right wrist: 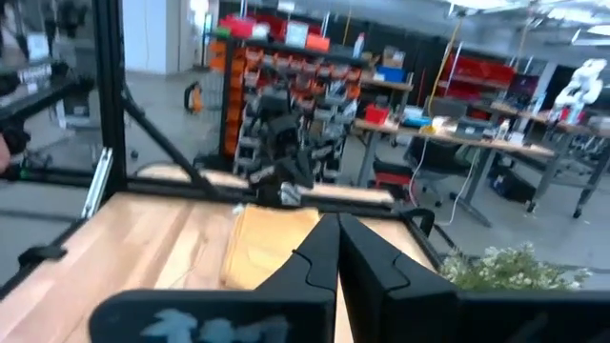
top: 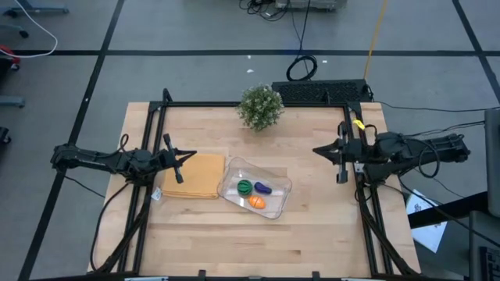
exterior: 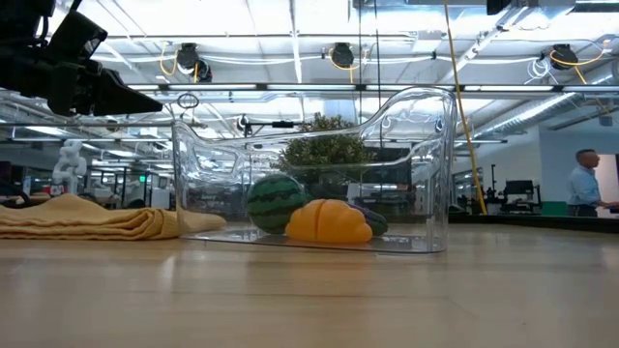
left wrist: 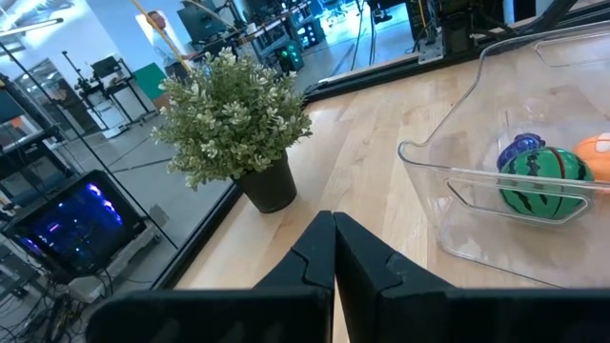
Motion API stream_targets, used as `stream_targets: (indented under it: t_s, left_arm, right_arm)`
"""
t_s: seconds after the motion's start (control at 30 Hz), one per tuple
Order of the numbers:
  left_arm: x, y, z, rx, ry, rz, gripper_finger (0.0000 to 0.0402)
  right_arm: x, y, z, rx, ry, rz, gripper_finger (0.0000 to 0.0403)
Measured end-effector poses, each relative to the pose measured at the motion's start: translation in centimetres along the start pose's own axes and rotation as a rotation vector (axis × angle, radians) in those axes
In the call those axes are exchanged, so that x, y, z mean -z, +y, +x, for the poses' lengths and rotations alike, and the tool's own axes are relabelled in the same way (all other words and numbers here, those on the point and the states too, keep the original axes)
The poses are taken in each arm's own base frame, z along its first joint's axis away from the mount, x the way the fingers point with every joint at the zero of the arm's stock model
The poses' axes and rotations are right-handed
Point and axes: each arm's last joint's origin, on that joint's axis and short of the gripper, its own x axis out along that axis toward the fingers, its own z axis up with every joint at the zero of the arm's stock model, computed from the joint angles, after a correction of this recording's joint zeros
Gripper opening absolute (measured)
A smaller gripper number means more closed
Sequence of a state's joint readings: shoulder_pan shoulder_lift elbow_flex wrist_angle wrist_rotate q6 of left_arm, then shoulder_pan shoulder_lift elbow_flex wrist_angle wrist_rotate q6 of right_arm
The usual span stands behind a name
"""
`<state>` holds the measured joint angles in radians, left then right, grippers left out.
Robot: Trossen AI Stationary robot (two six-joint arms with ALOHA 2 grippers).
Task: Pick and placing Produce into tupperware
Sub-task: Return to Home Position
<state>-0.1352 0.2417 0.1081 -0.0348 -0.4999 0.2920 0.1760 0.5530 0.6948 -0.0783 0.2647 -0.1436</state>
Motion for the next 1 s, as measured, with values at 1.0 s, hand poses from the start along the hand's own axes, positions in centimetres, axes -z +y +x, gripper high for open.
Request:
stream_targets:
  t_s: [1.0]
  left_arm:
    - [0.0,0.0,0.0,0.0,0.0,0.0,0.0003]
  right_arm:
    - [9.8,1.7,-0.8,-0.159,-0.237,0.147,0.0]
